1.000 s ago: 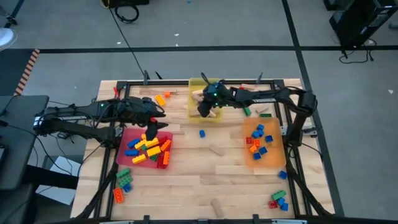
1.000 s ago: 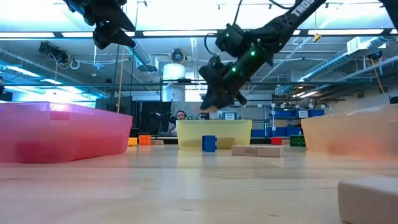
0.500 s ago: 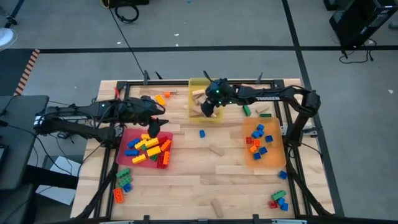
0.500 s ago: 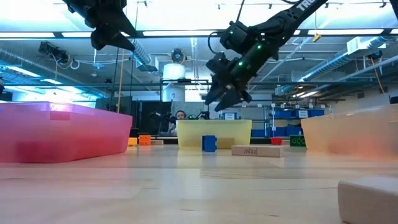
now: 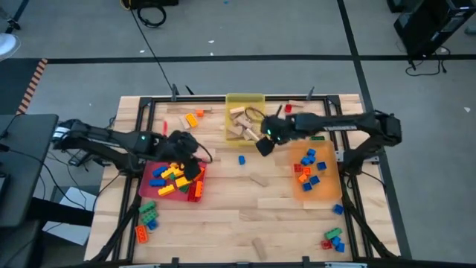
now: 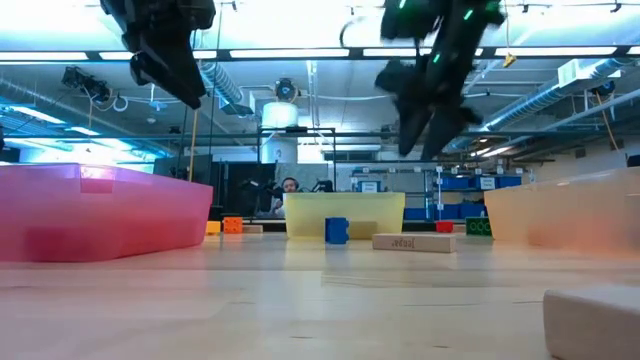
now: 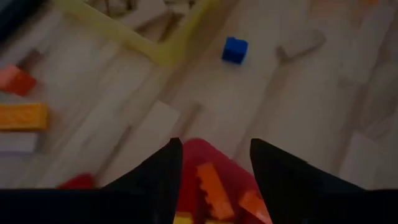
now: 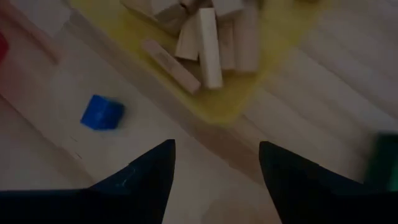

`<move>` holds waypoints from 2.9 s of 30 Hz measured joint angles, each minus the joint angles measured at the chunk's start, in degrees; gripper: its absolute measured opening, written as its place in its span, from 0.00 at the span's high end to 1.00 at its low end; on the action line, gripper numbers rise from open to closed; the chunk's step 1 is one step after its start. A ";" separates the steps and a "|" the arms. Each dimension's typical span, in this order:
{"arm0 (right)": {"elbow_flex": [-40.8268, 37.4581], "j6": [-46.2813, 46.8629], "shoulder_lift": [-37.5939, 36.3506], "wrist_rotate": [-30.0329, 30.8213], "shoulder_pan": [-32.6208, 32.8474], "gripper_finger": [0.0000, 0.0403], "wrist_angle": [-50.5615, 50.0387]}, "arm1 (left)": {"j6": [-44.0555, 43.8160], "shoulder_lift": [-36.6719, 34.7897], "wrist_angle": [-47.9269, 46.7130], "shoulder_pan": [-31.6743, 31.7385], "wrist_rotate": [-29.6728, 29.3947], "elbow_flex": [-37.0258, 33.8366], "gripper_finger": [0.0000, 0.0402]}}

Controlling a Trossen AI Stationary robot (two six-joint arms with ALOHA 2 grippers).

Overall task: Sort blocks by size
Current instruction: Put the 1 stud blue game piece into the orange bin

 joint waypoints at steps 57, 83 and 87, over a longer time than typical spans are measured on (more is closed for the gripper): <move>-14.58 13.09 -25.44 18.70 32.78 0.39 -4.42 | -68.05 43.68 -31.58 -37.19 40.67 16.35 0.39; -14.58 15.01 -25.40 18.87 32.78 0.39 5.38 | -62.16 43.50 -14.91 -41.45 38.15 9.61 0.36; -14.58 15.24 -25.40 18.87 32.78 0.39 5.31 | -63.18 43.58 -13.29 -41.19 35.69 12.22 0.36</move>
